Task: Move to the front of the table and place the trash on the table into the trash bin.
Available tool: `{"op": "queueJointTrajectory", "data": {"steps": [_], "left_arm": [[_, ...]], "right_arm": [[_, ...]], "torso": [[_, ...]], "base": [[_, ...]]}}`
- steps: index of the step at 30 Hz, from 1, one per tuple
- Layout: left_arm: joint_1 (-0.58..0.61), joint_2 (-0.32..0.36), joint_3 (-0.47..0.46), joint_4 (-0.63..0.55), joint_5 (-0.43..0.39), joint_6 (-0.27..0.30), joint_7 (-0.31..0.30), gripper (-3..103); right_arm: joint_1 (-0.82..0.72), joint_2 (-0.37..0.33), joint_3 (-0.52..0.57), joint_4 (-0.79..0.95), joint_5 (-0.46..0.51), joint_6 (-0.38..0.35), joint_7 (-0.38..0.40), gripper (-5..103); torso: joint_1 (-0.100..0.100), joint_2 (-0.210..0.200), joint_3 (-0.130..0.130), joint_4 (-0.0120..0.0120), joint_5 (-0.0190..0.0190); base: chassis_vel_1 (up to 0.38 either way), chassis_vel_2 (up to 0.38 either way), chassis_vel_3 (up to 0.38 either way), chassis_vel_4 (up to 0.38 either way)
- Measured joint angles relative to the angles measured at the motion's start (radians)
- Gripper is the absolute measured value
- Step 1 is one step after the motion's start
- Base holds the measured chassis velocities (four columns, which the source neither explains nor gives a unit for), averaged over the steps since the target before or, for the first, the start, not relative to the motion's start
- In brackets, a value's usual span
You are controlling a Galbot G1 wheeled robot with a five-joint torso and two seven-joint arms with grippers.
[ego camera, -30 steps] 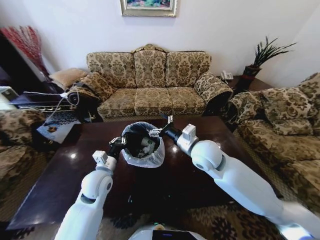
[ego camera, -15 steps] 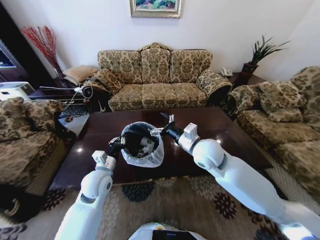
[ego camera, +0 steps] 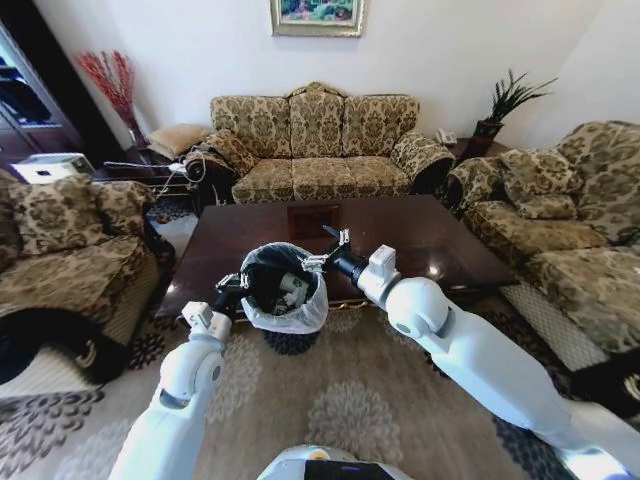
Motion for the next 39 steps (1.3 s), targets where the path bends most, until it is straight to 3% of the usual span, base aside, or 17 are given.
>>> {"op": "queueJointTrajectory", "data": {"steps": [4, 13, 19, 26, 28, 29, 30, 33, 35, 36, 37, 39], "left_arm": [[0.017, -0.004, -0.032, 0.014, 0.010, 0.007, -0.015, 3], [0.019, -0.007, -0.063, 0.078, 0.012, 0.006, -0.018, 3], [0.044, -0.008, -0.125, 0.103, -0.010, 0.001, -0.012, 3], [0.192, 0.000, -0.234, 0.126, -0.093, -0.079, 0.009, 3], [0.236, -0.005, -0.258, 0.158, -0.120, -0.116, 0.013, 3], [0.258, -0.008, -0.264, 0.201, -0.126, -0.168, 0.016, 3], [0.258, -0.008, -0.264, 0.201, -0.126, -0.168, 0.016, 3], [0.265, -0.012, -0.261, 0.322, -0.114, -0.277, 0.026, 3], [0.261, -0.012, -0.257, 0.350, -0.113, -0.293, 0.027, 3], [0.246, -0.012, -0.243, 0.414, -0.112, -0.324, 0.032, 3], [0.246, -0.012, -0.243, 0.414, -0.112, -0.324, 0.032, 3], [0.219, -0.011, -0.221, 0.506, -0.121, -0.352, 0.045, 3]], "right_arm": [[-0.014, -0.007, 0.035, 0.007, 0.005, 0.012, 0.032, 100], [-0.002, -0.040, 0.104, 0.095, 0.091, 0.017, 0.107, 100], [-0.048, -0.102, 0.233, 0.082, 0.107, 0.022, 0.113, 100], [-0.149, -0.162, 0.405, 0.019, 0.112, 0.041, 0.115, 100], [-0.206, -0.172, 0.465, -0.002, 0.111, 0.049, 0.117, 100], [-0.274, -0.171, 0.514, -0.004, 0.102, 0.059, 0.116, 100], [-0.274, -0.171, 0.514, -0.004, 0.102, 0.059, 0.116, 100], [-0.506, -0.121, 0.644, -0.004, 0.005, 0.148, 0.024, 100], [-0.564, -0.098, 0.668, -0.008, -0.026, 0.184, -0.009, 100], [-0.690, -0.033, 0.709, -0.019, -0.089, 0.262, -0.080, 100], [-0.690, -0.033, 0.709, -0.019, -0.089, 0.262, -0.080, 100], [-0.819, 0.063, 0.745, -0.028, -0.156, 0.322, -0.133, 100]], "torso": [[0.000, 0.000, 0.000, -0.0002, 0.0015], [0.003, -0.001, 0.001, -0.0003, 0.0007], [0.000, 0.000, 0.000, -0.0002, 0.0006], [0.001, 0.000, 0.000, -0.0003, 0.0010], [0.001, 0.000, 0.000, 0.0003, 0.0008], [0.001, 0.000, 0.000, 0.0005, 0.0006], [0.001, 0.000, 0.000, 0.0005, 0.0006], [0.001, 0.000, 0.000, -0.0005, 0.0009], [0.001, 0.000, 0.000, -0.0004, 0.0010], [0.001, 0.000, 0.000, -0.0005, 0.0008], [0.001, 0.000, 0.000, -0.0005, 0.0008], [0.001, 0.000, 0.000, -0.0006, 0.0015]], "base": [[0.113, -0.076, -0.112, 0.094], [-0.040, 0.020, 0.037, -0.028], [0.000, 0.000, 0.000, 0.000], [0.000, 0.000, 0.000, 0.000], [0.000, 0.000, 0.000, 0.000], [0.000, 0.000, 0.000, 0.000], [0.000, 0.000, 0.000, 0.000], [0.000, 0.000, 0.000, 0.000], [0.000, 0.000, 0.000, 0.000], [0.000, 0.000, 0.000, 0.000], [0.000, 0.000, 0.000, 0.000], [0.000, 0.000, 0.000, 0.000]]}}
